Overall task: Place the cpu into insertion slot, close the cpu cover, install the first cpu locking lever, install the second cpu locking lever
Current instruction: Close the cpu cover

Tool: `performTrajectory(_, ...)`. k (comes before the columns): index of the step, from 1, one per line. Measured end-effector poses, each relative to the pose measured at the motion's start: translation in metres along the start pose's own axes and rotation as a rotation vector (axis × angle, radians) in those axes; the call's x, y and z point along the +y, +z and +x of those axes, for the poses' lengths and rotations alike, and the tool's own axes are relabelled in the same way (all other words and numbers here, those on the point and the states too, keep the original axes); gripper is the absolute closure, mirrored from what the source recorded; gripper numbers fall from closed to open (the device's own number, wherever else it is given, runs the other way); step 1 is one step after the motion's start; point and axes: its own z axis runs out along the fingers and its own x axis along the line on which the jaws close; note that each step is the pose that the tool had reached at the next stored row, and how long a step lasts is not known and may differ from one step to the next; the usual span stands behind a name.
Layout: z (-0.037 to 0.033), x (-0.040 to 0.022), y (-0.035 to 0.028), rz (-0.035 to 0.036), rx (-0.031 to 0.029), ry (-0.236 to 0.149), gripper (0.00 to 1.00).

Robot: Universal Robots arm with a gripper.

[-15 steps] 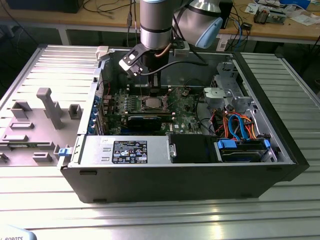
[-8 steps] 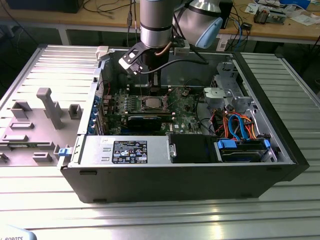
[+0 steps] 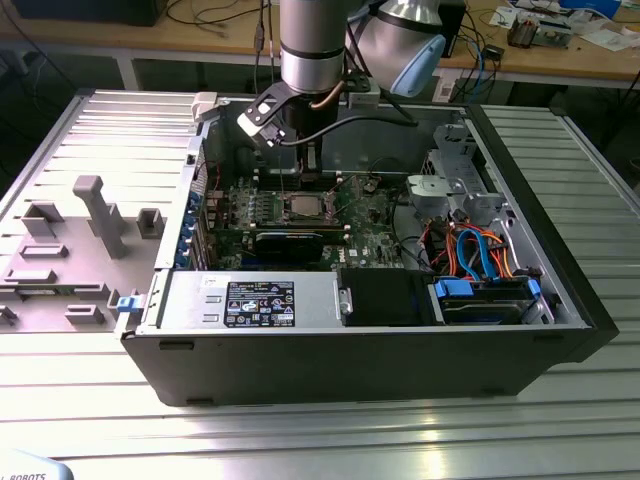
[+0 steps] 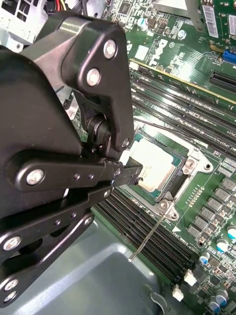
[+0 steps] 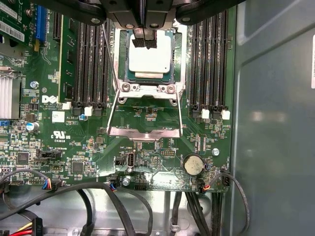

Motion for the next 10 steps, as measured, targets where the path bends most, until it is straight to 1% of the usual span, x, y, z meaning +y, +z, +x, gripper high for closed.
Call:
performTrajectory(3, 0.0000, 0.0000, -0.0001, 0.0000, -0.0001, 0.000, 0.89)
performTrajectory(10, 0.0000, 0.0001, -0.0047, 0.0000, -0.0006, 0.000, 0.89)
